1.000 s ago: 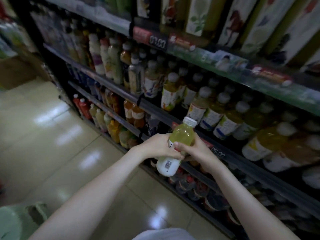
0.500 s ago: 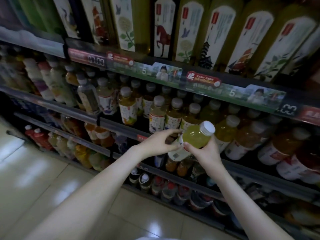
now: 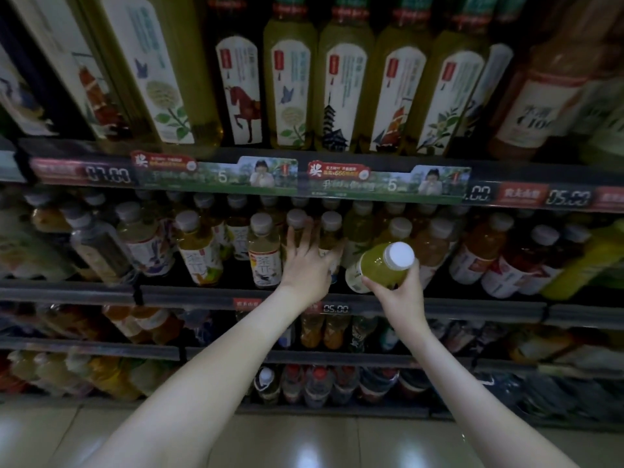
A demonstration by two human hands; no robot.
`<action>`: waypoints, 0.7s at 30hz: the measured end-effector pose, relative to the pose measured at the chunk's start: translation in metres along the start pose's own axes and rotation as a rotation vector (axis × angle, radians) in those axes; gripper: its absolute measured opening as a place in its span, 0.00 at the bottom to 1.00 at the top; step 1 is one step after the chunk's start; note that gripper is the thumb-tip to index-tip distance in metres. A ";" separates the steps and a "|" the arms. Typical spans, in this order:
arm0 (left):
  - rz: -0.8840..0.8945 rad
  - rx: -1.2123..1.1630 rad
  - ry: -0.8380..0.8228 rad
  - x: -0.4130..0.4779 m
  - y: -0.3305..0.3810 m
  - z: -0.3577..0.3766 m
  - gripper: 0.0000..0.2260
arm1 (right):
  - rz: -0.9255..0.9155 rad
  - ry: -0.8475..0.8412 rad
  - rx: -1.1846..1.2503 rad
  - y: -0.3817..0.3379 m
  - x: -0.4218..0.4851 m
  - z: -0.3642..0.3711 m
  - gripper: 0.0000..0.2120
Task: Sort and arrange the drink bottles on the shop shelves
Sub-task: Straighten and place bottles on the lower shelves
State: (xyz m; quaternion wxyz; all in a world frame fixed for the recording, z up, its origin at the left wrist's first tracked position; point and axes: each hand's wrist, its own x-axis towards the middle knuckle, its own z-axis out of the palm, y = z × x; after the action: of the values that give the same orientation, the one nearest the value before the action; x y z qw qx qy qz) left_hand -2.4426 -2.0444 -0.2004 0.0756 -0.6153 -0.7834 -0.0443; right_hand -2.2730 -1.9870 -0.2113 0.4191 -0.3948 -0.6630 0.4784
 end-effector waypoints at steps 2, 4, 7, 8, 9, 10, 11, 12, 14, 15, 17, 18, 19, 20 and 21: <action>-0.017 0.012 -0.054 0.003 -0.002 0.002 0.32 | -0.007 -0.029 -0.013 0.002 -0.001 0.002 0.32; -0.024 -0.003 -0.063 0.003 -0.003 0.004 0.32 | -0.006 -0.057 -0.015 0.005 0.000 0.004 0.33; -0.005 0.007 -0.045 0.003 -0.004 0.004 0.33 | 0.004 -0.070 -0.024 0.008 0.001 0.006 0.34; -0.005 0.007 -0.040 0.002 -0.003 0.003 0.33 | 0.004 -0.081 -0.026 0.009 0.003 0.007 0.34; -0.010 0.006 -0.036 0.002 -0.003 0.002 0.32 | 0.001 -0.095 -0.036 0.011 0.005 0.008 0.34; -0.015 0.002 -0.030 0.001 -0.002 0.002 0.32 | 0.000 -0.111 -0.041 0.011 0.007 0.010 0.33; -0.019 -0.001 -0.022 -0.001 -0.001 0.003 0.32 | 0.002 -0.128 -0.050 0.013 0.009 0.011 0.33; -0.025 -0.007 -0.007 -0.004 0.000 0.004 0.32 | 0.005 -0.141 -0.053 0.014 0.011 0.013 0.33; -0.035 -0.017 0.010 -0.011 0.002 0.007 0.32 | 0.019 -0.157 -0.084 0.015 0.016 0.019 0.32; -0.034 -0.018 0.013 -0.015 0.004 0.009 0.33 | 0.032 -0.162 -0.115 0.018 0.019 0.019 0.32; -0.053 0.002 0.025 -0.022 0.006 0.011 0.33 | 0.022 -0.198 -0.201 0.025 0.030 0.024 0.29; -0.054 -0.010 0.030 -0.024 0.006 0.013 0.33 | 0.014 -0.206 -0.248 0.028 0.033 0.025 0.27; -0.058 -0.032 0.037 -0.025 0.007 0.014 0.33 | 0.007 -0.207 -0.292 0.028 0.036 0.027 0.25; -0.063 -0.062 0.043 -0.026 0.009 0.017 0.33 | -0.012 -0.215 -0.321 0.028 0.038 0.027 0.24; -0.065 -0.094 0.039 -0.025 0.012 0.019 0.32 | -0.041 -0.219 -0.348 0.026 0.038 0.026 0.25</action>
State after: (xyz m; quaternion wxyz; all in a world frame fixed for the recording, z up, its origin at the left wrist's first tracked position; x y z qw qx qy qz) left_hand -2.4263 -2.0629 -0.2234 0.0604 -0.5914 -0.7984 -0.0956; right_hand -2.3074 -1.9539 -0.2346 0.2797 -0.3932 -0.7851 0.3883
